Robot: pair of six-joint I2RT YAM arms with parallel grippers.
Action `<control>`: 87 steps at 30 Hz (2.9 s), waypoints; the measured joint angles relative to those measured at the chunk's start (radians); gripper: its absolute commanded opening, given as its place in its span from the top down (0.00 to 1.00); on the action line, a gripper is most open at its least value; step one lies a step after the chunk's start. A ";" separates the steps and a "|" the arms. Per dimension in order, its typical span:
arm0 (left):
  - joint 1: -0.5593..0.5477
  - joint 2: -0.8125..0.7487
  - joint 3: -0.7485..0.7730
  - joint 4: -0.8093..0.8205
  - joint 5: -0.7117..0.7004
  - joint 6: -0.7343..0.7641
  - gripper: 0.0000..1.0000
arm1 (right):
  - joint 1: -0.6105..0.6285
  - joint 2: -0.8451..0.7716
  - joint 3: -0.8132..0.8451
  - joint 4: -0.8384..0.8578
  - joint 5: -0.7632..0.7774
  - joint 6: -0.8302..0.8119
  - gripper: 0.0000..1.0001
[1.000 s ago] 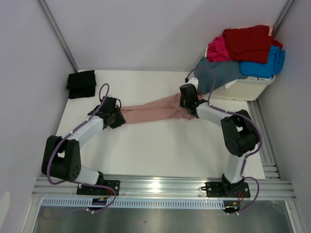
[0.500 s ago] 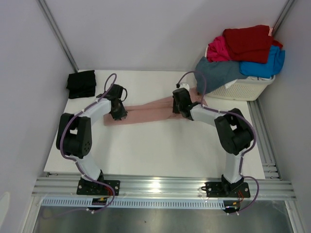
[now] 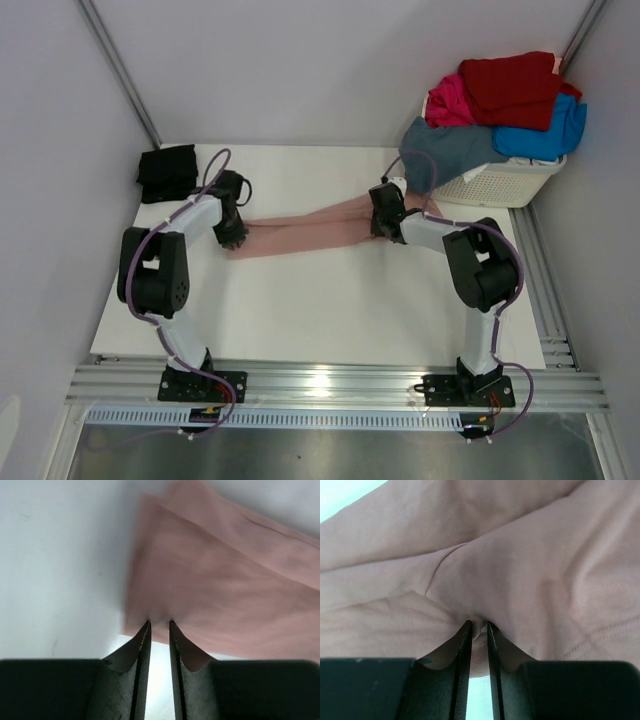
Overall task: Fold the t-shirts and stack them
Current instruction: Fold the other side of the tshirt into a rectangle
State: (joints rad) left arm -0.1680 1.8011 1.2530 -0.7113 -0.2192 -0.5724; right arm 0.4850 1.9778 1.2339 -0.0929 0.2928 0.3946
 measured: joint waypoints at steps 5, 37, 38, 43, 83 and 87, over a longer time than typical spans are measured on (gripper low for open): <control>0.090 0.020 0.000 -0.009 -0.009 0.017 0.88 | -0.104 -0.045 -0.056 -0.012 0.022 0.024 0.78; 0.036 -0.192 -0.287 0.337 0.374 0.021 0.71 | 0.011 -0.068 -0.065 -0.032 -0.022 0.046 0.79; 0.036 -0.170 -0.272 0.303 0.354 0.021 0.71 | 0.011 -0.075 -0.068 -0.034 -0.022 0.047 0.78; 0.036 -0.118 -0.200 0.192 0.265 0.023 0.70 | 0.004 -0.214 -0.117 -0.047 -0.012 0.050 0.75; 0.033 0.141 0.129 -0.150 0.179 0.116 1.00 | -0.159 -0.195 -0.162 -0.132 0.037 0.153 0.71; 0.033 0.142 0.129 -0.165 0.174 0.130 1.00 | -0.175 -0.191 -0.160 -0.135 0.025 0.157 0.71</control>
State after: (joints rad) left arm -0.1349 1.9430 1.3823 -0.8761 -0.0456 -0.4427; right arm 0.3096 1.7866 1.0740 -0.2279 0.3180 0.5514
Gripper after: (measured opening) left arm 0.004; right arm 0.293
